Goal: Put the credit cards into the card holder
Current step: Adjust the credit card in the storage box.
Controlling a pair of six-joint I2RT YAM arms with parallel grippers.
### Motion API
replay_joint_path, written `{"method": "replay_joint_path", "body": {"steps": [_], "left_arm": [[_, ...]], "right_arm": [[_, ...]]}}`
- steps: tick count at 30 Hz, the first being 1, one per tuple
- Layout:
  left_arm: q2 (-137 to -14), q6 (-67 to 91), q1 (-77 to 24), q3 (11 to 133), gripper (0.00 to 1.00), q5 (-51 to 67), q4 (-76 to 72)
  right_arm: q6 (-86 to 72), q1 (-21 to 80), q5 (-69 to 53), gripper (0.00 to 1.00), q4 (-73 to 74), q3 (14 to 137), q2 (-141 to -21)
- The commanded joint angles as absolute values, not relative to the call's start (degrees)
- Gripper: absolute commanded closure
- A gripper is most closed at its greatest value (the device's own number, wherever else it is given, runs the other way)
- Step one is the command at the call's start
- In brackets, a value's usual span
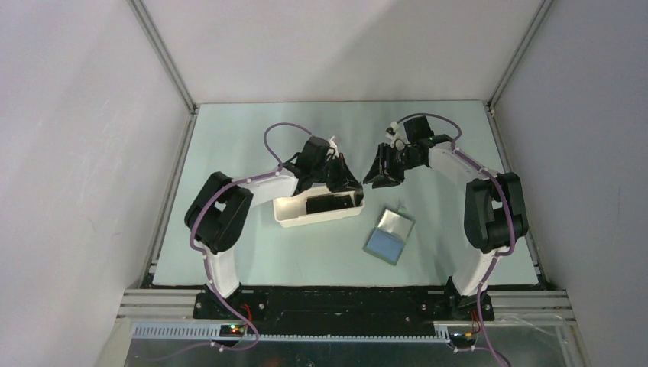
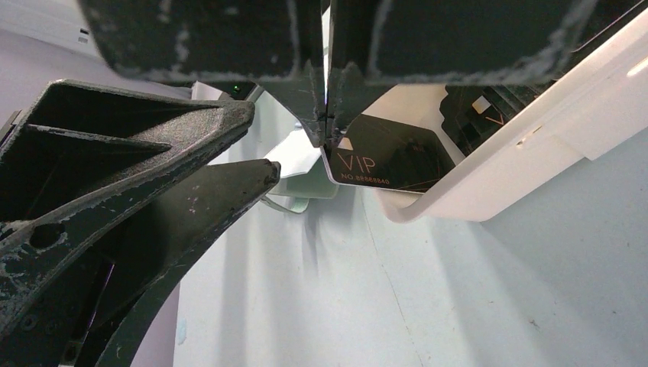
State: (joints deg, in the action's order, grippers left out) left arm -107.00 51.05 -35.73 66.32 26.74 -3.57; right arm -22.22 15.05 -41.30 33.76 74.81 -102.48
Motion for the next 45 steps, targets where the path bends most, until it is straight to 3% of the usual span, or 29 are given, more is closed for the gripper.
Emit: {"method": "replay_joint_path", "body": {"steps": [1,25,35,45], "left_arm": [[-105.88,50.03,-35.90,65.08,1.00,26.74,-4.11],[-102.55,47.71,-35.50,63.79,1.00,24.79,-1.30],[-102.28,46.80,-35.37,63.78,1.00,24.73,-0.35],[-102.22,46.89,-35.28,64.04,1.00,24.99,-0.35]], "right_arm": [[-20.84,15.28,-42.81,0.54,33.67,74.63,-102.47],[-19.10,18.11,-41.21,0.63,35.29,74.53,-106.53],[-18.83,18.27,-40.02,0.70,35.76,74.57,-107.46],[-18.52,18.19,-41.49,0.68,35.58,74.53,-106.94]]}}
